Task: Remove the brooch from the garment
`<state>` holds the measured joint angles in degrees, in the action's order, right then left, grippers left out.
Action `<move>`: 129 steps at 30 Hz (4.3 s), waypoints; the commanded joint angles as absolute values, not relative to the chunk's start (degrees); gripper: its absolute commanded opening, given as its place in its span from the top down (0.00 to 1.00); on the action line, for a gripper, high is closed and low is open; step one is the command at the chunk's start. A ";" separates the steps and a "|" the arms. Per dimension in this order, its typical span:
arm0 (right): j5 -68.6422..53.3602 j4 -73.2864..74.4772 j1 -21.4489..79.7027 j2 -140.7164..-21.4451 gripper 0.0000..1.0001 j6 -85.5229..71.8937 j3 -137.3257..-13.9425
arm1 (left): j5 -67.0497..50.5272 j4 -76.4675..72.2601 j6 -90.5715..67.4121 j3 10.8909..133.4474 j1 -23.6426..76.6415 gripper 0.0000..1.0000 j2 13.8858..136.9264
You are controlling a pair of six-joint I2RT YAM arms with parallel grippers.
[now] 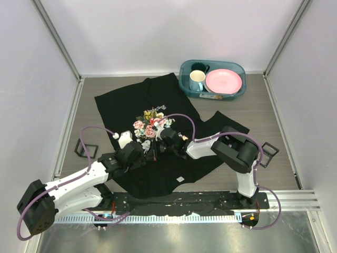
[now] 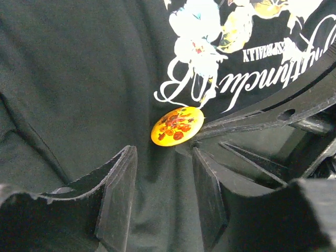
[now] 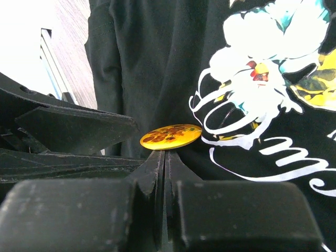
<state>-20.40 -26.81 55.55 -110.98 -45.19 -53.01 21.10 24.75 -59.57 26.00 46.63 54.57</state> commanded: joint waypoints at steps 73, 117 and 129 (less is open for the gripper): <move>-15.12 -16.17 55.28 -103.71 0.63 -26.19 -55.02 | 14.68 17.67 -49.31 32.87 40.78 0.59 67.41; -13.09 -27.33 54.32 -104.68 0.99 -29.88 -48.08 | 3.43 7.57 -65.13 24.43 33.49 0.77 63.28; -13.89 -28.48 54.32 -104.50 0.99 -30.59 -47.81 | 2.81 5.36 -65.39 23.73 33.22 0.78 64.87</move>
<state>-13.37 -25.78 54.19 -105.80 -30.35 -48.14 2.98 7.97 -64.62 24.38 33.61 64.55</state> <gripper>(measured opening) 0.037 0.226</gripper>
